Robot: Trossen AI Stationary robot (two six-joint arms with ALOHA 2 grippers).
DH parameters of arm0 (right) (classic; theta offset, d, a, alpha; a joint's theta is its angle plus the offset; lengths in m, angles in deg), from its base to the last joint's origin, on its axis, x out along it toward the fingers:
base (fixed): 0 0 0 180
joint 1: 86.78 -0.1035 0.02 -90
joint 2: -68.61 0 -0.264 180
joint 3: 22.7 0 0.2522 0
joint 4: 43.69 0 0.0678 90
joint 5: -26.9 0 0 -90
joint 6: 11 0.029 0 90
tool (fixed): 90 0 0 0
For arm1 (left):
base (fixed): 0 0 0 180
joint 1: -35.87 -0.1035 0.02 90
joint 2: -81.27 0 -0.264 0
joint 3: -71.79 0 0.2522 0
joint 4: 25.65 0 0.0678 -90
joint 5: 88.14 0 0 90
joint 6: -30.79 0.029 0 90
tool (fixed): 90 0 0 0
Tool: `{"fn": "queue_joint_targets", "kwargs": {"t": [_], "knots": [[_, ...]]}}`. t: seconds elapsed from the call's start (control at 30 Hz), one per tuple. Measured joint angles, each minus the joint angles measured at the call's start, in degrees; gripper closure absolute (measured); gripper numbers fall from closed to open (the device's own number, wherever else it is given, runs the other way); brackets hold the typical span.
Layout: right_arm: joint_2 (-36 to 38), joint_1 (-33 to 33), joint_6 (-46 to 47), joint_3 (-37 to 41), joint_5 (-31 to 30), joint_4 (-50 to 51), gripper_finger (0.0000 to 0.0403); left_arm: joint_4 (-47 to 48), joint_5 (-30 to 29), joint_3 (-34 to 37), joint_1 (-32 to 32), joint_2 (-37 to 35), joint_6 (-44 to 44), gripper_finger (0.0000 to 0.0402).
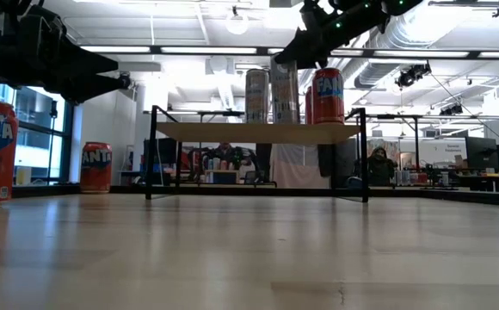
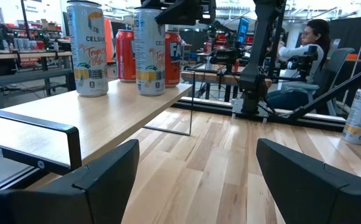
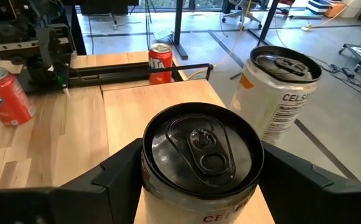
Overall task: Place canned beverage on shelf
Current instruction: Adjust the bottom white soda can on the shelf
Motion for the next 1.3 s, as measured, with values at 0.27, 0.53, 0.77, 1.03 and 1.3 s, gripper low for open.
{"fn": "queue_joint_targets", "kwargs": {"t": [0.27,0.53,0.77,1.03,1.3], "knots": [[0.1,0.0,0.0,-0.1,0.0,1.3,0.0142,0.0,0.0,0.0,0.0,0.0,0.0,0.0088],[0.1,0.0,0.4,-0.1,0.1,2.7,0.0097,0.0,0.0,0.0,0.0,0.0,0.0,0.0088],[0.2,0.0,0.2,-0.1,0.6,2.9,0.0099,0.0,0.0,0.0,0.0,0.0,0.0,0.0088],[0.3,0.0,0.0,-0.1,1.8,2.9,0.0139,0.0,0.0,0.0,0.0,0.0,0.0,0.0088],[2.0,0.0,-0.9,-0.5,3.3,5.6,0.0140,0.0,0.0,0.0,0.0,0.0,0.0,0.0088]]}}
